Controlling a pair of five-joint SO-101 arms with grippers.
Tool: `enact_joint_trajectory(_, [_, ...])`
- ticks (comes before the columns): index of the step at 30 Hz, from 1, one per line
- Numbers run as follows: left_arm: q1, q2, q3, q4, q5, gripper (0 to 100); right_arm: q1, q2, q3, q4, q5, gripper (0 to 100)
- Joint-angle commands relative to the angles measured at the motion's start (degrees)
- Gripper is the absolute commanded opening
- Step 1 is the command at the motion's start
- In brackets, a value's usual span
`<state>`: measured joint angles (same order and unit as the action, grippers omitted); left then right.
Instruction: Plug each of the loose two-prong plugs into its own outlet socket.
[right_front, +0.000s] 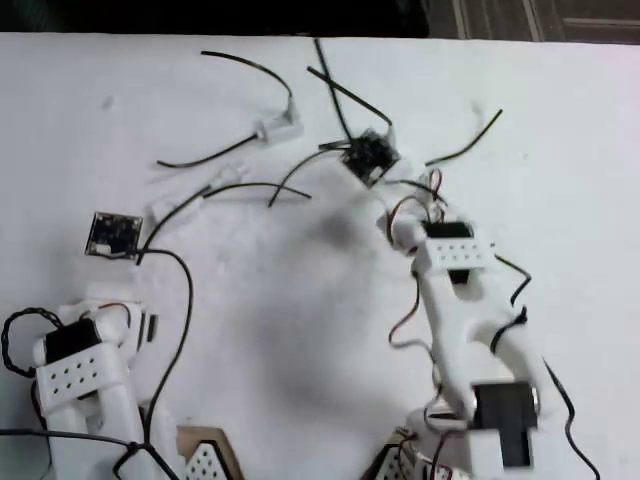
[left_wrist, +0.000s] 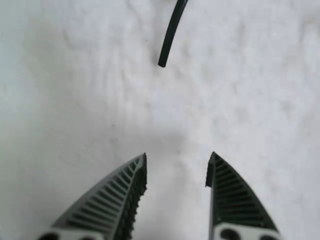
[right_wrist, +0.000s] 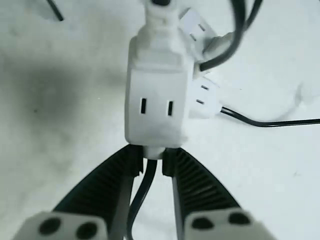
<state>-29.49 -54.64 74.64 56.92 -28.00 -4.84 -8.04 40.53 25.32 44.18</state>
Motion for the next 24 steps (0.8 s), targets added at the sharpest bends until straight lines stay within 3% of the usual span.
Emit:
enact_joint_trajectory(1, [-0.31, -1.19, -0.18, -0.97, -0.53, 21, 2.24, 6.81, -8.09, -2.15, -0.62, 6.5])
enact_joint_trajectory(7, [-0.22, -1.19, -0.18, -0.97, -0.53, 21, 2.24, 9.01, -10.64, 2.33, -6.77, 21.4])
enact_joint_trajectory(19, [-0.66, -1.27, -1.67, -0.09, -0.09, 20, -7.78, -9.27, -10.37, 22.29, -13.89, 21.6])
enact_joint_trajectory(24, [-9.80, -1.27, -5.01, 1.93, 0.00, 20, -14.29, -11.65, -10.46, 22.29, -13.89, 21.6])
